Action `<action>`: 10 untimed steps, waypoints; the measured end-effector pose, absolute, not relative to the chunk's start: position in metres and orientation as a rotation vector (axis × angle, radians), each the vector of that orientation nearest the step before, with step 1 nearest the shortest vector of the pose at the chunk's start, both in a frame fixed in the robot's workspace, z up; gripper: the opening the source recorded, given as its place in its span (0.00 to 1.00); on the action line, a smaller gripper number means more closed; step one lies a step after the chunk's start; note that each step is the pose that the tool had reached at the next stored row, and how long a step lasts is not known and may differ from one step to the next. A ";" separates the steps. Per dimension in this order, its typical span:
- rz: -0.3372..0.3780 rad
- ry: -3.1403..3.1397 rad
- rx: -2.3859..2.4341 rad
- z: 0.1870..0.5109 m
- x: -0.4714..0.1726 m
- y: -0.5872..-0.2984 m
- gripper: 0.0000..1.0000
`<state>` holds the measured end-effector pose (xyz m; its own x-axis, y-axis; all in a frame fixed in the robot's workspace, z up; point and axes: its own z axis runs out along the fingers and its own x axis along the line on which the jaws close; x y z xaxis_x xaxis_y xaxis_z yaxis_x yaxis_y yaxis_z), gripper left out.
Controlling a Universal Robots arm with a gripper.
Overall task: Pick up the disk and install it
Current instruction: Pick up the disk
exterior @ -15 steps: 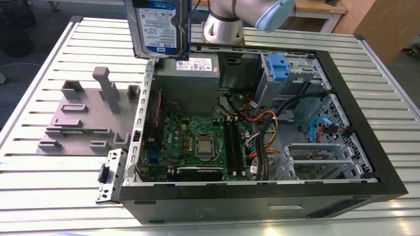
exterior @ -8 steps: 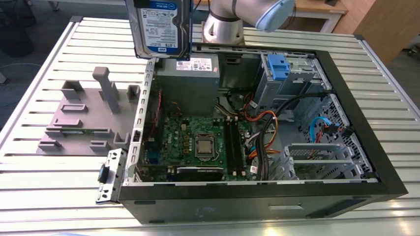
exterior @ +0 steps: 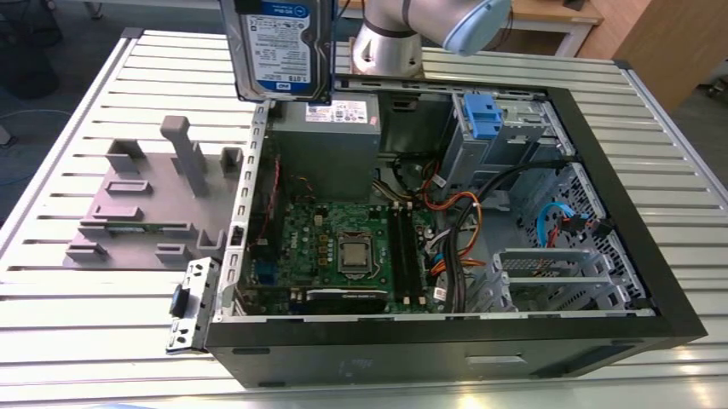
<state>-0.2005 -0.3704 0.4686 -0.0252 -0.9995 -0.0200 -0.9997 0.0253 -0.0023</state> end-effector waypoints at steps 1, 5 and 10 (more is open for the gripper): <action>0.019 2.238 -2.182 0.469 -0.200 -0.370 0.37; 0.019 2.238 -2.182 0.469 -0.199 -0.370 0.37; 0.019 2.238 -2.182 0.469 -0.197 -0.370 0.37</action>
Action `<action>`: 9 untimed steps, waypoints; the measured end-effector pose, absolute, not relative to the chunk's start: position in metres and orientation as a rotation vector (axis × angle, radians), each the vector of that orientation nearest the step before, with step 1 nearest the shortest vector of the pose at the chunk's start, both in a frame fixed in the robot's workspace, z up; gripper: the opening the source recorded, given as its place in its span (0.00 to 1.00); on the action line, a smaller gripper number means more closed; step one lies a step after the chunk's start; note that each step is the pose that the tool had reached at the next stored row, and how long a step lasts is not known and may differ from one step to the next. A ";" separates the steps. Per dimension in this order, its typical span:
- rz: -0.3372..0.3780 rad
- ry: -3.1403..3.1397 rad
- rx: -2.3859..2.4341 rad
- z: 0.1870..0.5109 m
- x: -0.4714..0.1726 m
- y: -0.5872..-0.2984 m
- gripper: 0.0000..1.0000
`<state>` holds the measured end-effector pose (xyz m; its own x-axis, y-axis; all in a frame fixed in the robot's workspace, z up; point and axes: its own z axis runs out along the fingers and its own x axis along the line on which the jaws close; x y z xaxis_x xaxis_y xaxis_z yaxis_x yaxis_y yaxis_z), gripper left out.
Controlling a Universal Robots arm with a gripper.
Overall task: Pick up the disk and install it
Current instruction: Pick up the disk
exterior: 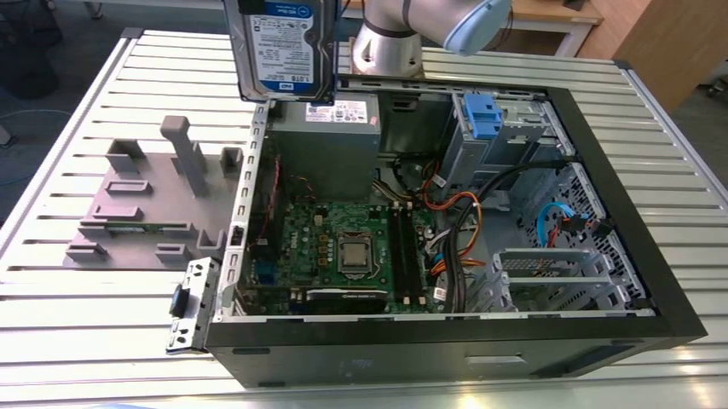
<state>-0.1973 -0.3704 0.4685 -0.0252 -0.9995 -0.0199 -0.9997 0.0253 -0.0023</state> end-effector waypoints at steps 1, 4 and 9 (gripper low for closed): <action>0.019 2.238 -2.182 0.469 -0.197 -0.370 0.37; 0.019 2.238 -2.182 0.468 -0.196 -0.370 0.37; 0.019 2.238 -2.182 0.469 -0.195 -0.370 0.37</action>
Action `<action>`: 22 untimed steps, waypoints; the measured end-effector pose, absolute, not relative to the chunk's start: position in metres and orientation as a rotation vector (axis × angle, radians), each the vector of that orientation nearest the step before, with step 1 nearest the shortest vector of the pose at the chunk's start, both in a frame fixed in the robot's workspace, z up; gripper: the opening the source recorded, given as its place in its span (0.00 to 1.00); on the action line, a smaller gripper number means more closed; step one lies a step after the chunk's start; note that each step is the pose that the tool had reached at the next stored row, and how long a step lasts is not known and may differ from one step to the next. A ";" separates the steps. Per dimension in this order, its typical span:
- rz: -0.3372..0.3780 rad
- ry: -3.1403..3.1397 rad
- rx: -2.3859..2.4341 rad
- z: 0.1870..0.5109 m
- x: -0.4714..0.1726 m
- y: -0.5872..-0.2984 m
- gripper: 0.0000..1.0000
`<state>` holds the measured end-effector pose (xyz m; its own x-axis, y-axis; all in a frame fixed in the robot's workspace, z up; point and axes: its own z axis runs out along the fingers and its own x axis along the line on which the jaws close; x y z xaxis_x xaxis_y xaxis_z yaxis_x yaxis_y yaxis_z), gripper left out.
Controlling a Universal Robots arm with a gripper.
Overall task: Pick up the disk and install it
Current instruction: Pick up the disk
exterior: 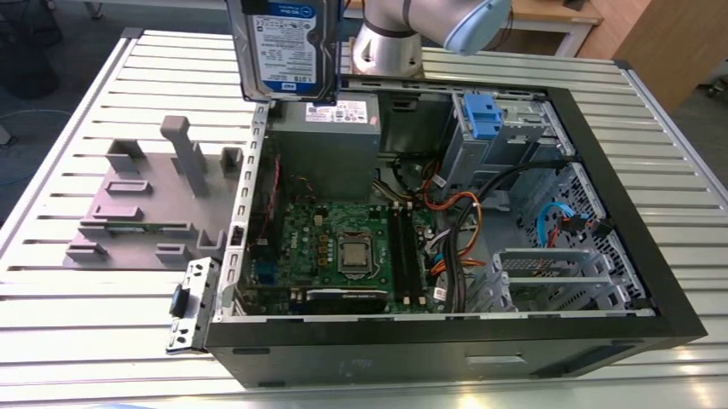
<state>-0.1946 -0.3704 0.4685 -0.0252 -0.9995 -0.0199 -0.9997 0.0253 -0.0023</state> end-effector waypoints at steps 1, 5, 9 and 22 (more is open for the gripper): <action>0.019 2.238 -2.182 0.468 -0.194 -0.370 0.37; 0.019 2.238 -2.182 0.468 -0.193 -0.370 0.37; 0.019 2.238 -2.182 0.468 -0.192 -0.370 0.37; 0.019 2.238 -2.182 0.468 -0.188 -0.370 0.37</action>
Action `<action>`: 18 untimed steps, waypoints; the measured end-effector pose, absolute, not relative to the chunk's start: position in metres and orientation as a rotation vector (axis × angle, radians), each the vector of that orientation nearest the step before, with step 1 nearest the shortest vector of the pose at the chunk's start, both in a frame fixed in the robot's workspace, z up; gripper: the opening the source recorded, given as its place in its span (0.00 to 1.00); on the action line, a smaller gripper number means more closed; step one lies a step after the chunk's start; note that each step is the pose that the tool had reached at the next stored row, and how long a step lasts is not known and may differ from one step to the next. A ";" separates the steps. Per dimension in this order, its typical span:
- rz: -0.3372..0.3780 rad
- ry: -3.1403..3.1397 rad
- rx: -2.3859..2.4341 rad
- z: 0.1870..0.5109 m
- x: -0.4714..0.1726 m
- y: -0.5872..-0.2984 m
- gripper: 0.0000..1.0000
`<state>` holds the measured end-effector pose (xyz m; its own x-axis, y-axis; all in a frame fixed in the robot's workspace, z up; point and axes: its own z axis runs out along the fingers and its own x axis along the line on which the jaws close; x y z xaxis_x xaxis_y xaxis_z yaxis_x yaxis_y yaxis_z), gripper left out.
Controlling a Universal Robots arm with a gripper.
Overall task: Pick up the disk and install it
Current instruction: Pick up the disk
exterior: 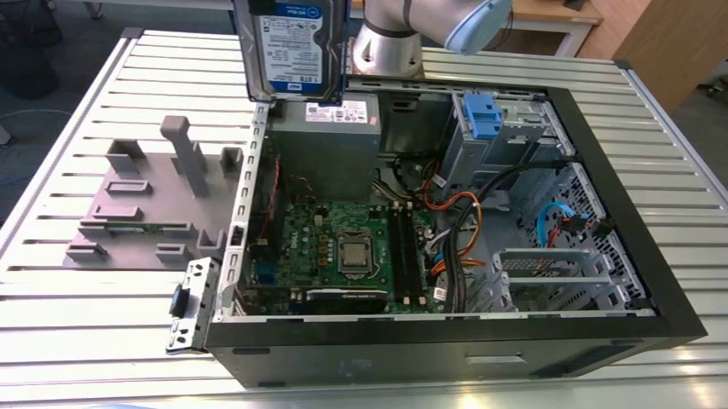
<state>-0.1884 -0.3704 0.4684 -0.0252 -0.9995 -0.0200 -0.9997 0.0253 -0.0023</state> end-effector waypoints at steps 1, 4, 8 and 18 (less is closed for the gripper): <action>0.019 2.238 -2.182 0.468 -0.188 -0.370 0.37; 0.019 2.238 -2.182 0.468 -0.187 -0.370 0.37; 0.019 2.238 -2.182 0.468 -0.186 -0.370 0.37; 0.019 2.238 -2.182 0.468 -0.184 -0.370 0.37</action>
